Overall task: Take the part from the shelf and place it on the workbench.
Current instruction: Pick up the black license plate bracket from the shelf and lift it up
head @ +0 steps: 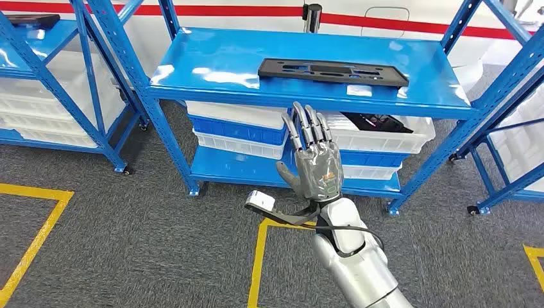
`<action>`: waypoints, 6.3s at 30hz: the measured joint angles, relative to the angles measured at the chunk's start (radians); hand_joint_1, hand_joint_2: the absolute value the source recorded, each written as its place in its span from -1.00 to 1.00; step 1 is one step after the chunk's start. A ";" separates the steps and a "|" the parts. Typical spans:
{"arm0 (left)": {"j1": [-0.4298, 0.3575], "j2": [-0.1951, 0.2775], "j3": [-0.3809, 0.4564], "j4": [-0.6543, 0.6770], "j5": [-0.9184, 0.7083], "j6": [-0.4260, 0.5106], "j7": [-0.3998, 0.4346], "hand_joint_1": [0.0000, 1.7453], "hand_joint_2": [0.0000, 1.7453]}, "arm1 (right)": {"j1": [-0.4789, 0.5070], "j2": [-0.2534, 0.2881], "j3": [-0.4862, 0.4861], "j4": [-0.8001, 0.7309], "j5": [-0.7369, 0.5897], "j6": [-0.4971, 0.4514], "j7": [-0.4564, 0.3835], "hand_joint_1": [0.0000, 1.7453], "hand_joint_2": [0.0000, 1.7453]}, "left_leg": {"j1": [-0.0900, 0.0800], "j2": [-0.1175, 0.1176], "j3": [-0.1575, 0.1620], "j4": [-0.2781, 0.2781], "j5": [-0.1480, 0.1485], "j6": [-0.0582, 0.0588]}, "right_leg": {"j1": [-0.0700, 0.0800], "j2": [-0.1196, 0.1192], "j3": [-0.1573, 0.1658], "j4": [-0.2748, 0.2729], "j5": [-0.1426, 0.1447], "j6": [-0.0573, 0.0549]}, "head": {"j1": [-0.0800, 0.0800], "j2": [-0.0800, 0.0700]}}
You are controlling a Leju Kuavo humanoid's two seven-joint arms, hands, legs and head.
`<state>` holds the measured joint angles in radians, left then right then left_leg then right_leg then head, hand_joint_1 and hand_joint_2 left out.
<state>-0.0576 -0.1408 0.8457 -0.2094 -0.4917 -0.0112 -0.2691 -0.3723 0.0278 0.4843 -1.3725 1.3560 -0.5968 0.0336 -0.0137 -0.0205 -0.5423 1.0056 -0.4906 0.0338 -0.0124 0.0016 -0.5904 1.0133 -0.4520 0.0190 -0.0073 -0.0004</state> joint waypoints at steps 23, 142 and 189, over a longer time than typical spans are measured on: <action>0.005 -0.004 -0.018 0.002 -0.038 0.005 -0.004 -1.00 -1.00 | 0.048 0.034 -0.074 -0.010 0.136 0.036 0.105 -1.00 1.00 | 0.021 0.016 -0.021 -0.021 0.039 0.014 | 0.000 -0.002 -0.095 0.236 -0.123 -0.010 | -0.004 0.000; 0.004 -0.020 -0.021 0.007 -0.138 0.134 -0.012 -1.00 -1.00 | -0.217 -0.108 -0.029 0.366 0.190 0.062 0.317 -1.00 1.00 | -0.005 0.012 -0.051 -0.027 0.083 0.002 | 0.012 0.001 0.083 -0.050 -0.031 -0.019 | -0.001 0.000; 0.004 -0.150 -0.013 0.023 -0.181 0.240 0.061 -1.00 -1.00 | -0.240 -0.153 -0.244 0.605 0.213 -0.090 0.159 -1.00 1.00 | -0.006 0.012 -0.052 -0.027 0.083 0.006 | 0.010 0.001 0.083 -0.050 -0.030 -0.017 | -0.001 0.000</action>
<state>-0.0539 -0.2910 0.8328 -0.1865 -0.6730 0.2287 -0.2083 -0.6119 -0.1251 0.2401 -0.7680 1.5686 -0.6864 0.1922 -0.0198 -0.0082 -0.5938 0.9790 -0.4078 0.0395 -0.0022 0.0023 -0.5075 0.9631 -0.4818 0.0022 -0.0084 -0.0004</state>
